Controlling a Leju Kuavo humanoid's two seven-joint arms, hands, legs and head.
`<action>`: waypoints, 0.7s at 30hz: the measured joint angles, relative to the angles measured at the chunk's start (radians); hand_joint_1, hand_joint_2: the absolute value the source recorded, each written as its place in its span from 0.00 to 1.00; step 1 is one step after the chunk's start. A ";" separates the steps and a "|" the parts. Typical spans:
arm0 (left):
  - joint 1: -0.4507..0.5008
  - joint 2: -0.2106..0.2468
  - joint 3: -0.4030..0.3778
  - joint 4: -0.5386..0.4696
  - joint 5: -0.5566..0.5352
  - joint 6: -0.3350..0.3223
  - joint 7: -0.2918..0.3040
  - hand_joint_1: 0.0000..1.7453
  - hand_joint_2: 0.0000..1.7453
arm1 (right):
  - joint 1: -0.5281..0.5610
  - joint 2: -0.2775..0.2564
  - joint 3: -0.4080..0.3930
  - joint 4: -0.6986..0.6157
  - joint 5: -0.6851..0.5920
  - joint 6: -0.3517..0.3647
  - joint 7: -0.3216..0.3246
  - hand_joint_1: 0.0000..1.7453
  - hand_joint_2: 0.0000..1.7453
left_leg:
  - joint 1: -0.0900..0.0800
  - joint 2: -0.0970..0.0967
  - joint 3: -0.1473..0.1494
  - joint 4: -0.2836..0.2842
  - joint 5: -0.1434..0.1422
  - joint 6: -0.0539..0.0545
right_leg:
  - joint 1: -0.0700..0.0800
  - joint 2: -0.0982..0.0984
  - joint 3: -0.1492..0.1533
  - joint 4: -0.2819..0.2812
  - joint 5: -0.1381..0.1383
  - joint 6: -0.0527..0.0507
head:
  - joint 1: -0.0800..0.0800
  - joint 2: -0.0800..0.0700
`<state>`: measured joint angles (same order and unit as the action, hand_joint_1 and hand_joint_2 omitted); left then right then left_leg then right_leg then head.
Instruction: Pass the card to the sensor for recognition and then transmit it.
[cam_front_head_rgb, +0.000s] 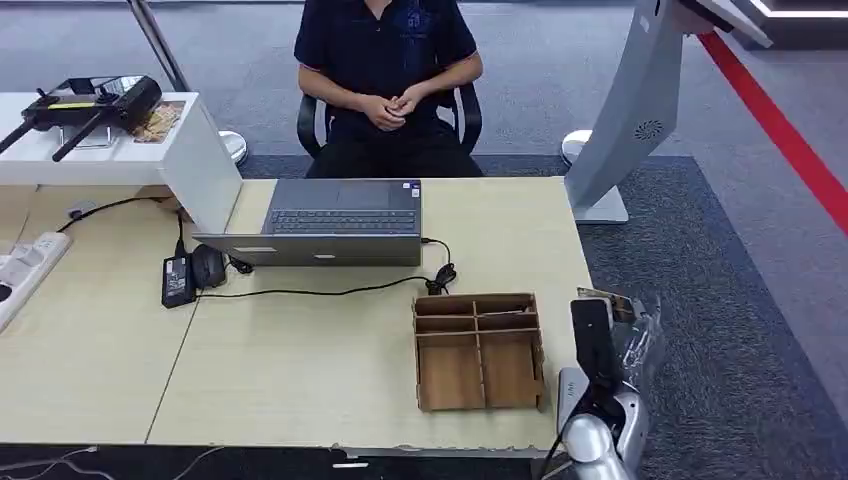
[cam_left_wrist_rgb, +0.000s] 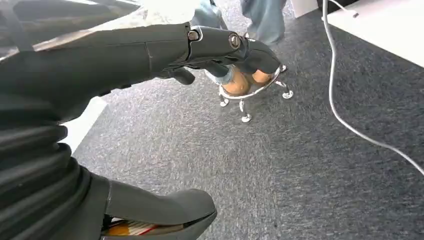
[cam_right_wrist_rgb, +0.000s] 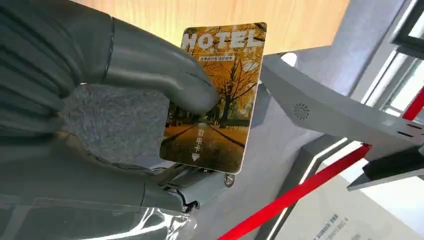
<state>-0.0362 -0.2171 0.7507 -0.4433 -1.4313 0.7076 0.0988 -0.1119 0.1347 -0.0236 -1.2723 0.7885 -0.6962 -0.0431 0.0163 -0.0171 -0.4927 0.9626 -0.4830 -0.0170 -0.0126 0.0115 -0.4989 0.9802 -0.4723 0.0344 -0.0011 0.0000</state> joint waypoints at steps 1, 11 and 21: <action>0.000 0.000 0.000 0.000 0.000 0.000 0.002 0.00 1.00 | 0.002 0.000 -0.004 0.005 0.005 0.000 0.000 1.00 1.00 | 0.000 0.000 0.000 0.000 0.000 0.000 | 0.000 0.000 0.000 0.000 0.000 0.000 | 0.000 0.000; 0.000 0.000 0.000 0.000 0.003 0.000 0.009 0.00 1.00 | 0.023 -0.012 -0.031 0.061 0.068 0.000 0.043 1.00 1.00 | 0.000 0.000 0.000 0.000 0.000 0.000 | 0.000 0.000 0.000 0.000 0.000 0.000 | 0.000 0.000; 0.001 0.000 0.000 -0.006 0.006 0.000 0.021 0.00 1.00 | 0.057 -0.037 -0.033 0.110 0.105 0.000 0.112 1.00 1.00 | 0.000 0.000 0.000 0.000 0.000 0.000 | 0.000 0.000 0.000 0.000 0.000 0.000 | 0.000 0.000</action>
<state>-0.0351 -0.2171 0.7511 -0.4494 -1.4256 0.7076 0.1194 -0.0551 0.0973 -0.0565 -1.1627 0.8934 -0.6962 0.0691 0.0163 -0.0172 -0.4930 0.9626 -0.4830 -0.0169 -0.0126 0.0114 -0.4989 0.9801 -0.4724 0.0344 -0.0011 0.0000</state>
